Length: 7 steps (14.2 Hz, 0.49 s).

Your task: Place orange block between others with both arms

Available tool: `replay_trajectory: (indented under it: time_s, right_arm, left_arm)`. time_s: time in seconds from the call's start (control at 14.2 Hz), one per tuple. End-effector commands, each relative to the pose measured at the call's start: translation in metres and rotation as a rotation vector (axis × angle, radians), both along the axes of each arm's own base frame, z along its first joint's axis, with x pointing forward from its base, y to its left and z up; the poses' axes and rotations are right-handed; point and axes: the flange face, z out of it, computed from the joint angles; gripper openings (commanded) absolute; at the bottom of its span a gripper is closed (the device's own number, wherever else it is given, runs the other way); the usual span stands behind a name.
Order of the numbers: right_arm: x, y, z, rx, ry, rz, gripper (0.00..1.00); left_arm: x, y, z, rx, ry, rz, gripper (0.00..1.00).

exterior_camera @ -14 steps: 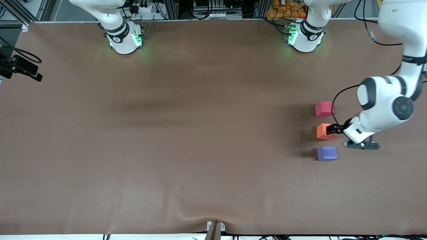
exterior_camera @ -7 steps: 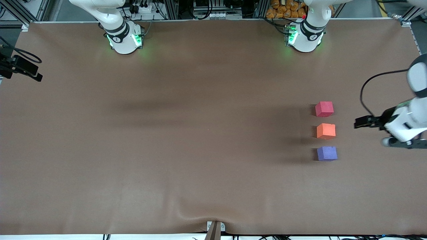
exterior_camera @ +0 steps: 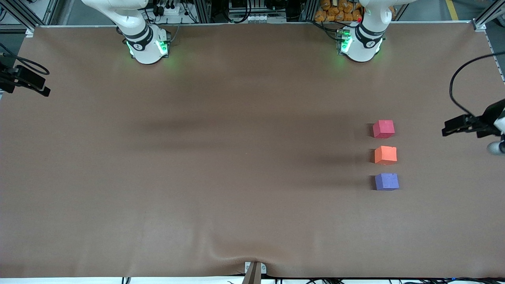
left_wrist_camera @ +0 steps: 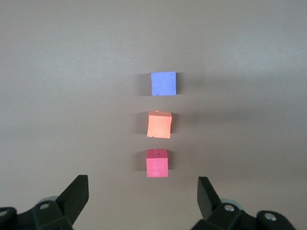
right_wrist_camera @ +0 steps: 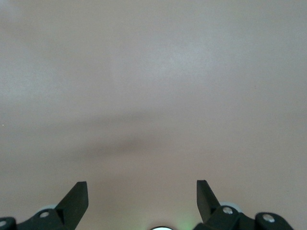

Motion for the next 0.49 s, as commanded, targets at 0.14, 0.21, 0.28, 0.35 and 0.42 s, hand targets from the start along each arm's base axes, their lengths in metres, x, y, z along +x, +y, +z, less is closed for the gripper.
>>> replay_trajectory:
  time_s: [0.14, 0.21, 0.28, 0.35, 0.42]
  right_arm:
    - [0.000, 0.005, 0.002, -0.009, -0.003, -0.002, 1.00]
    - [0.001, 0.010, 0.001, -0.010, -0.001, 0.007, 1.00]
    - [0.001, 0.012, 0.001, -0.015, -0.001, 0.012, 1.00]
    - [0.000, 0.008, 0.002, -0.016, -0.003, 0.004, 1.00]
    - [0.000, 0.006, 0.002, -0.015, -0.001, 0.001, 1.00]
  left_arm:
    - [-0.023, -0.028, 0.019, 0.013, 0.002, -0.011, 1.00]
    - [-0.029, -0.036, 0.019, 0.015, 0.005, -0.013, 1.00]
    - [-0.034, -0.037, 0.019, 0.020, 0.009, -0.002, 1.00]
    - [-0.037, -0.041, 0.020, 0.025, 0.009, -0.004, 1.00]
    - [-0.039, -0.044, 0.021, 0.027, 0.010, -0.007, 1.00]
